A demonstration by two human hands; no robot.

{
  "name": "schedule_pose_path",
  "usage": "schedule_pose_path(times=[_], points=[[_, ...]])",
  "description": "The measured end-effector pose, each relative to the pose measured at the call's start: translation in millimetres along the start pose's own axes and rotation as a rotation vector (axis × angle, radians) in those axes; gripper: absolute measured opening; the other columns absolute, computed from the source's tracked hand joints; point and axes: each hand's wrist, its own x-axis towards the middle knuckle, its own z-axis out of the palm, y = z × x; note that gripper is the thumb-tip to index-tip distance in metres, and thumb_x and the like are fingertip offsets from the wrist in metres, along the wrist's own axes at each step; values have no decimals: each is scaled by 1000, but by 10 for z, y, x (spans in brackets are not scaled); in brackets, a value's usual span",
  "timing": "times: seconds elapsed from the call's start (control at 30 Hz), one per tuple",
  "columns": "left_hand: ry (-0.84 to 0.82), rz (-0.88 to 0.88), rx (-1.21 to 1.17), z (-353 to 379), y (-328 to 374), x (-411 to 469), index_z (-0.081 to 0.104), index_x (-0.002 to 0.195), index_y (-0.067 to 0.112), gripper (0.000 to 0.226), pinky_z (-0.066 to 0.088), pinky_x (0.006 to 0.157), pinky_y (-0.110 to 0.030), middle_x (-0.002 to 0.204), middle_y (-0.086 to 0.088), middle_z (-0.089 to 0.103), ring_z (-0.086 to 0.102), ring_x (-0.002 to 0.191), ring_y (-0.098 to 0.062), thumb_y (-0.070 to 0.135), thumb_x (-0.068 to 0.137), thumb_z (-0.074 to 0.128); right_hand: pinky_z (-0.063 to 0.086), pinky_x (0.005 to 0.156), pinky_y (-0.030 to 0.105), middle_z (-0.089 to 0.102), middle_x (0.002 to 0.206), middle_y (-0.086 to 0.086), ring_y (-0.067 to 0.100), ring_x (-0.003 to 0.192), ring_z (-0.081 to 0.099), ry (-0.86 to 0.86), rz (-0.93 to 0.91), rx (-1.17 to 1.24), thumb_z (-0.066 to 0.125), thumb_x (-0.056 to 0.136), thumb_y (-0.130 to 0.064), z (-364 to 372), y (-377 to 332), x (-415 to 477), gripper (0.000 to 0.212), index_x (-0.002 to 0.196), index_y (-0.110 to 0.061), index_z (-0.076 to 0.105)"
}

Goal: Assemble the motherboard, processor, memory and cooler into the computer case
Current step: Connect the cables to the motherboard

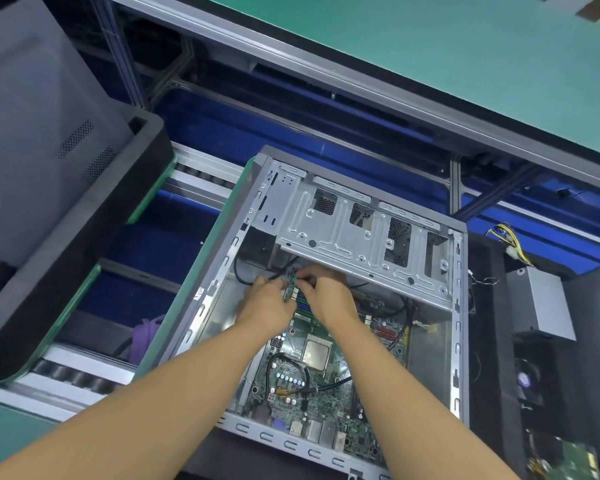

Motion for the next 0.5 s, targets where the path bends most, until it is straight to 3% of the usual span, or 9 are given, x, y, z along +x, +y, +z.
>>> schedule_pose_path(times=[0.2, 0.33, 0.5], points=[[-4, -1, 10, -13, 0, -2, 45, 141, 24, 48, 43, 102, -42, 139, -5, 38, 44, 125, -26, 34, 94, 51, 54, 81, 31, 72, 103, 4, 22, 86, 66, 9, -8, -33, 59, 101, -30, 20, -8, -17, 20, 118, -23, 68], [-12, 4, 2, -8, -13, 6, 46, 141, 23, 48, 43, 102, -42, 139, -6, 38, 44, 125, -27, 33, 94, 51, 43, 73, 23, 63, 98, -5, 14, 79, 57, 33, -9, -21, 60, 100, -30, 10, 13, -23, 20, 118, -24, 69], [-13, 5, 2, -5, -11, 10, 46, 140, 23, 47, 43, 102, -43, 138, -6, 39, 44, 124, -27, 32, 94, 51, 45, 74, 22, 70, 103, 1, 14, 78, 58, 30, -8, -28, 61, 100, -29, 14, -12, -6, 20, 117, -22, 70]])
